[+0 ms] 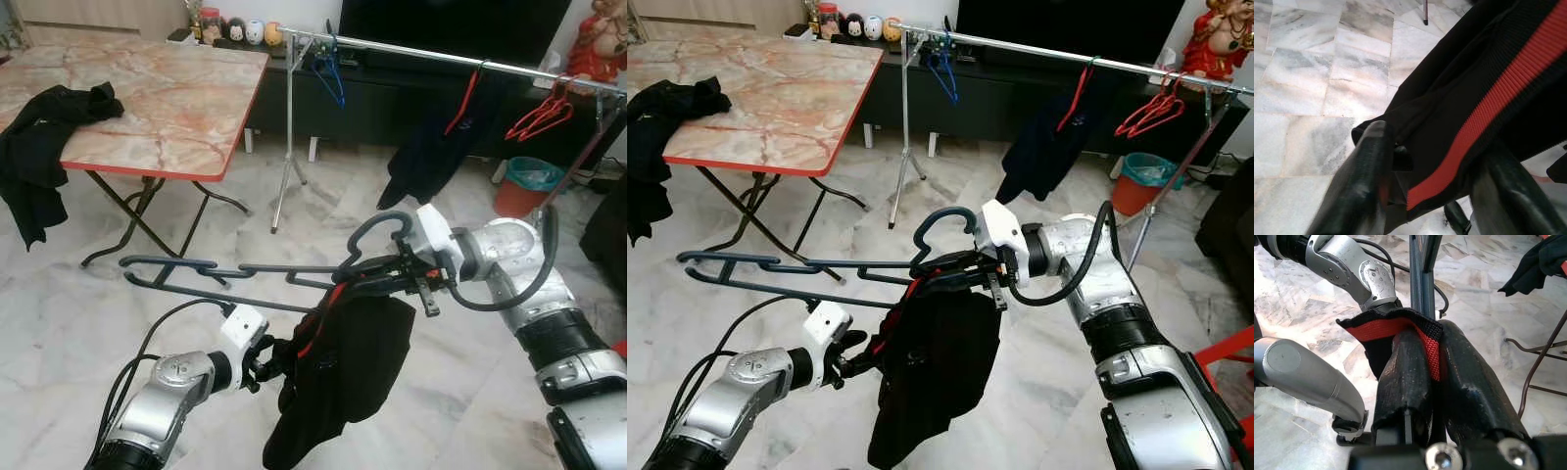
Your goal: Hang hanger
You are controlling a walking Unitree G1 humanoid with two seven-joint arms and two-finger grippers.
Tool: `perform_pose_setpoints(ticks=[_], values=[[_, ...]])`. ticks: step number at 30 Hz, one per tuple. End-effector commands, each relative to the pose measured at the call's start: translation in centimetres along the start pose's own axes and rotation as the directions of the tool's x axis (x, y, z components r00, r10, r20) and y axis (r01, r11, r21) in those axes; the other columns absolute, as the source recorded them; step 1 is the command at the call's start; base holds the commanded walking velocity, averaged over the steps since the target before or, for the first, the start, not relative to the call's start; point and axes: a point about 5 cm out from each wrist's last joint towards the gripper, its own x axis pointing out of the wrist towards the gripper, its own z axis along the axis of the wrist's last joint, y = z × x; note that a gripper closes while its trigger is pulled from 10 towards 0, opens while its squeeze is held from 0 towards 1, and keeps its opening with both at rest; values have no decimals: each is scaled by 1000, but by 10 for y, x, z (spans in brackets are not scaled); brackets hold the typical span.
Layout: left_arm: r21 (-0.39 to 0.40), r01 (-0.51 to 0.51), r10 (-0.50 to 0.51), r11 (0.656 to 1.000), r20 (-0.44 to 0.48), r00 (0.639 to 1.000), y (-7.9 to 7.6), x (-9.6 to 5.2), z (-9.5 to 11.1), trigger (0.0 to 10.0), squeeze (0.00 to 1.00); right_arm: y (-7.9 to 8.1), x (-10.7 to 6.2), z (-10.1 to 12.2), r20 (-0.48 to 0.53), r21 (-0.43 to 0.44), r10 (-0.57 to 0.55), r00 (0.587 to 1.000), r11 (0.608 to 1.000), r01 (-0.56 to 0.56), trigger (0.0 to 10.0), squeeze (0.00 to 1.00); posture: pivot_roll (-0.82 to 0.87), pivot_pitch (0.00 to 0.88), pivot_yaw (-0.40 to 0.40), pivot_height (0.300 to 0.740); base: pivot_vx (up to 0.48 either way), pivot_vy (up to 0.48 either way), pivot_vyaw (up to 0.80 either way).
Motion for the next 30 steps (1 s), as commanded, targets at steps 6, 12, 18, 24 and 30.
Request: perform_pose_setpoints(ticks=[6, 12, 18, 24, 30], values=[[-3, 6, -6, 1000, 7, 1000, 0, 2, 0, 0, 0, 0, 2, 11, 16, -43, 32, 999, 999, -32, 10000, 0, 178, 0, -103, 740, 0, 0, 0], [-12, -3, 3, 1000, 5, 1000, 2, 0, -2, 0, 0, 0, 4, 10, 12, -38, 39, 999, 999, -39, 10000, 0, 179, 0, -104, 740, 0, 0, 0], [-12, -3, 3, 1000, 3, 1000, 1, 0, -3, 0, 0, 0, 5, 10, 16, -35, 41, 999, 999, -41, 10000, 0, 178, 0, -101, 740, 0, 0, 0], [-13, 10, -10, 1000, 6, 1000, 0, -1, -3, 0, 0, 0, 6, 9, 19, -31, 40, 999, 999, -40, 10000, 0, 180, 0, -100, 740, 0, 0, 0], [-13, 20, -20, 1000, 9, 1000, -2, 0, -3, 0, 0, 0, 6, 9, 16, -31, 40, 999, 999, -39, 10000, 0, 179, 0, -99, 740, 0, 0, 0]])
